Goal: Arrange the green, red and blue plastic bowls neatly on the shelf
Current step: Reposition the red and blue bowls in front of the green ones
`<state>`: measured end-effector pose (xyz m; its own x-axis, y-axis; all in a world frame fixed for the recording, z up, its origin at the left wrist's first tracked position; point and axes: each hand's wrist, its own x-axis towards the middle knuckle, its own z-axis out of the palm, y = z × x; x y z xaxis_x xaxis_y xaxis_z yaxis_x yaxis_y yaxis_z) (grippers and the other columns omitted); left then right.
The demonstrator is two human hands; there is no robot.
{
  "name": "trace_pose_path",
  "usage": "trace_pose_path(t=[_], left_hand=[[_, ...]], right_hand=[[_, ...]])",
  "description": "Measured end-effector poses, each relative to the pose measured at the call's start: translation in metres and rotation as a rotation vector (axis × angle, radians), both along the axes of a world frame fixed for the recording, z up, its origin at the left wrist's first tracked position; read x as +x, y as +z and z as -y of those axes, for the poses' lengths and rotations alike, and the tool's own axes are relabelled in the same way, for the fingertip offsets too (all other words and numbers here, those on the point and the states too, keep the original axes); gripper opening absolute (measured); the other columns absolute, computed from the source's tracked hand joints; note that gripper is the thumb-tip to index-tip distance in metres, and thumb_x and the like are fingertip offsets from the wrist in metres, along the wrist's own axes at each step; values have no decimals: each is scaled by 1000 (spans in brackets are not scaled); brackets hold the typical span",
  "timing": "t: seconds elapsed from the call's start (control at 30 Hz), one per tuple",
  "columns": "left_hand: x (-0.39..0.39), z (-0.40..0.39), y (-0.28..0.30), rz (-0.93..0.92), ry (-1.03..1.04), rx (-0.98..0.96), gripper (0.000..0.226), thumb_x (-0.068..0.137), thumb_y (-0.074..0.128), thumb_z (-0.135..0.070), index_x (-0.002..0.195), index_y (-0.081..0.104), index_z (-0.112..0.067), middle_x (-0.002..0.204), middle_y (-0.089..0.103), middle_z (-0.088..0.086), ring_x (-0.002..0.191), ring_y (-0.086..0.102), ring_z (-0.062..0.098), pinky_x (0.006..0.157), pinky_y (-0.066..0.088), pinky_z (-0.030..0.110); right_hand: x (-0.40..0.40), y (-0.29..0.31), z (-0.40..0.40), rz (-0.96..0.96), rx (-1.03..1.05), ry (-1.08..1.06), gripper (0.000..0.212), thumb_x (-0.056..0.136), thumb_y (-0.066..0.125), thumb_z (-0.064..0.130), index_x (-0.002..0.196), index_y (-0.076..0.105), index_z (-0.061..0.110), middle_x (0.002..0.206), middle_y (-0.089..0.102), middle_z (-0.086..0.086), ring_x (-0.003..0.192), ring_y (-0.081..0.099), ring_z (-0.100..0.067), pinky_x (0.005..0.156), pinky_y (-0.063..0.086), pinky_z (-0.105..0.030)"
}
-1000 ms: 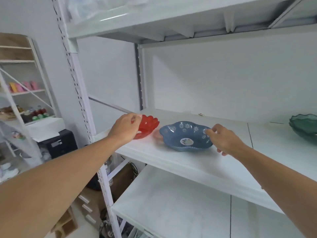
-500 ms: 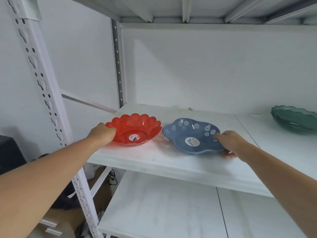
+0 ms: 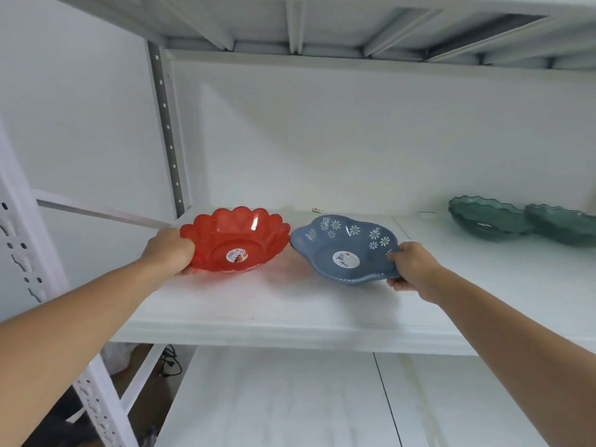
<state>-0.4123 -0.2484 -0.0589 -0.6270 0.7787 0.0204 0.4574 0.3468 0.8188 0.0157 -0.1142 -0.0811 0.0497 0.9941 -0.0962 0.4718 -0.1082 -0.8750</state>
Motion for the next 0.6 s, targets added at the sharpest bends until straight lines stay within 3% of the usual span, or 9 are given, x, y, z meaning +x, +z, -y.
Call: trace_pose_path(t=[0.13,0.3,0.43,0.6], left_hand=[[37,-35,0,-1,-102,26,28,86,46,-8,91,73,-3,81,79,23,75,80,41,86,65,55],[113,-68,-1,6,-233,20,30,82,45,-12,91,73,-4,72,80,17,65,80,36,82,66,51],[184,-83,1,26,-315,10,30,82,46,-12,90,73,-1,70,79,19,69,80,38,83,66,53],[283,-102,16,27,-400,20,31,82,45,-12,92,74,-3,65,78,16,64,81,36,81,67,50]], right_hand=[[46,7,6,-8,10,-123,16,103,51,12,104,64,3,79,70,-18,41,65,-24,54,59,-34],[128,15,23,9,9,-269,16,103,49,11,106,64,4,78,70,-17,44,65,-25,57,59,-35],[199,23,40,25,18,-371,18,104,47,10,107,64,2,77,71,-19,43,65,-25,49,56,-30],[298,25,58,-27,38,-434,21,103,48,8,113,63,-2,81,68,-19,44,63,-25,49,56,-31]])
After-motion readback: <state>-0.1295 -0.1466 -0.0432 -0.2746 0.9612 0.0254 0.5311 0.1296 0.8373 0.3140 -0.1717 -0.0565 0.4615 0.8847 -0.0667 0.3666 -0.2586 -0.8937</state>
